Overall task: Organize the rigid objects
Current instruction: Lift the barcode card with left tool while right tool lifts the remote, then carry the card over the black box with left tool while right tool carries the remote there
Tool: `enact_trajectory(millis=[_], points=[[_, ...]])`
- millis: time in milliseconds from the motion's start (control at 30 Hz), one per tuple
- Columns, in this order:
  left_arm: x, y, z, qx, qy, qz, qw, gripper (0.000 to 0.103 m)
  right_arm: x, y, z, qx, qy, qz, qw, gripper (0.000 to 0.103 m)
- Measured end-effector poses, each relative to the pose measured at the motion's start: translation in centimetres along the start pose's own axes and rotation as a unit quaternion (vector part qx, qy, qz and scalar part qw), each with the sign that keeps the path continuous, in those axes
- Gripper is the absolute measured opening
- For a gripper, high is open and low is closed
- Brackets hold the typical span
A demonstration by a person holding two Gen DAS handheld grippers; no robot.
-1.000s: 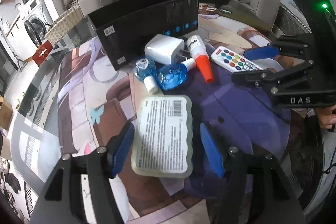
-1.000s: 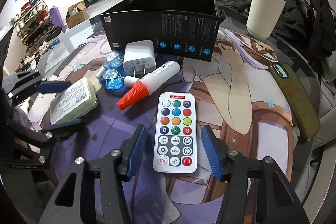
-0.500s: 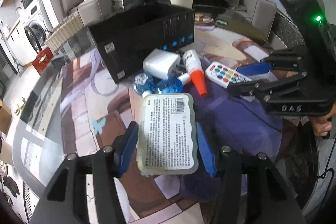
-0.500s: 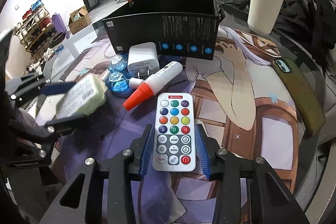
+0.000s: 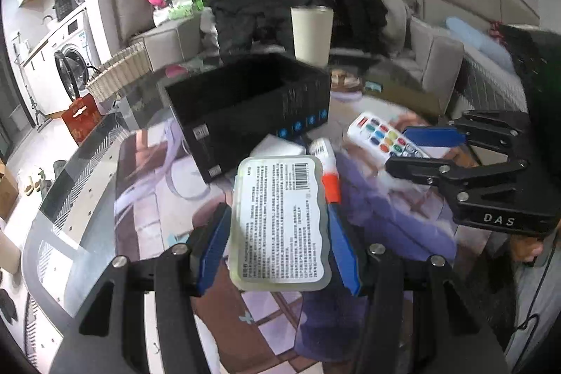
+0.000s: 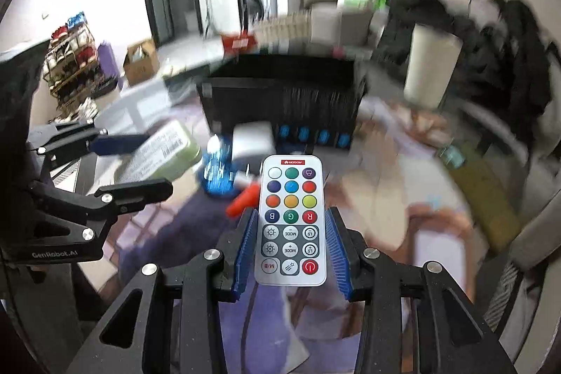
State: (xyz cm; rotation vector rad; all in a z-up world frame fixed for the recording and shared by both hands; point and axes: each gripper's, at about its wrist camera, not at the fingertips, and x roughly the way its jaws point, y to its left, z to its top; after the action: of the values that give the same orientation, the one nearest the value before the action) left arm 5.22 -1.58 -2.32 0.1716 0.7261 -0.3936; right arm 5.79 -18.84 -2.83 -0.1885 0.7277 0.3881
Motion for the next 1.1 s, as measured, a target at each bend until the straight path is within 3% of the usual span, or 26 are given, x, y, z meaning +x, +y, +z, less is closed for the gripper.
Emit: enact_trajectory(millis=[300,600,867,1100], points=[[-3.6,0.4,0.8,-0.008,-0.105,0.040,0.9937,0.055,-4.7,1.2,0.6,-0.027,-0.114,-0.018,0.993,0.039],[-7.4,0.7,0.8,-0.008,-0.200,0.059,0.9779,0.055,-9.6,3.0,0.3,-0.058,-0.235,-0.043,0.969,0.039],[-8.1,1.8,3.2,-0.031,-0.225,0.051,0.9724,0.055,-10.3,4.0,2.5,-0.055,-0.254,-0.039,0.965,0.039],[-7.7,3.0,5.8,-0.040,-0.249,0.068,0.9653,0.055,-10.0,4.5,6.0,-0.058,-0.279,-0.042,0.958,0.039]])
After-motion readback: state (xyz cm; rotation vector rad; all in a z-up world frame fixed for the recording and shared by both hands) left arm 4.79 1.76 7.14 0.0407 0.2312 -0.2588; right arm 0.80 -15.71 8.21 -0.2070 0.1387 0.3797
